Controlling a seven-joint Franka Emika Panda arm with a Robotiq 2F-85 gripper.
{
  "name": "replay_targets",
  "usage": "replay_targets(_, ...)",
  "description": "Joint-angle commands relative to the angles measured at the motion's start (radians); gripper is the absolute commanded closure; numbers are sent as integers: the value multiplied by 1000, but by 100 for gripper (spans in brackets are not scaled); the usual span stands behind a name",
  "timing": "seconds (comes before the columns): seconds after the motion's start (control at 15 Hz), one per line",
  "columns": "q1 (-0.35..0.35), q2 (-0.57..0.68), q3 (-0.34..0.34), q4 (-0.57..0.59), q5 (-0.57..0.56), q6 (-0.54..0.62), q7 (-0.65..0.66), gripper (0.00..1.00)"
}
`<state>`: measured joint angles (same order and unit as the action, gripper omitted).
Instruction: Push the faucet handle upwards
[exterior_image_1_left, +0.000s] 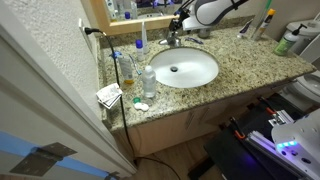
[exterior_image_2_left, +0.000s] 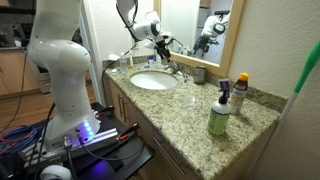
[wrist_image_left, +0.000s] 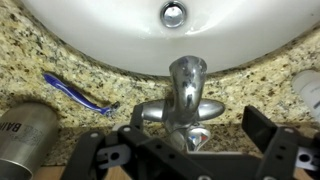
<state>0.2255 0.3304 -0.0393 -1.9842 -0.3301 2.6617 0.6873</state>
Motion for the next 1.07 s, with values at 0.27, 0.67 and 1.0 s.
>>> replay_targets(0.27, 71, 71, -95, 63, -67, 100, 104, 53)
replay_targets(0.67, 59, 37, -59, 31, 12, 68, 59, 95)
replay_targets(1.0, 26, -15, -49, 3, 146, 113, 37, 93)
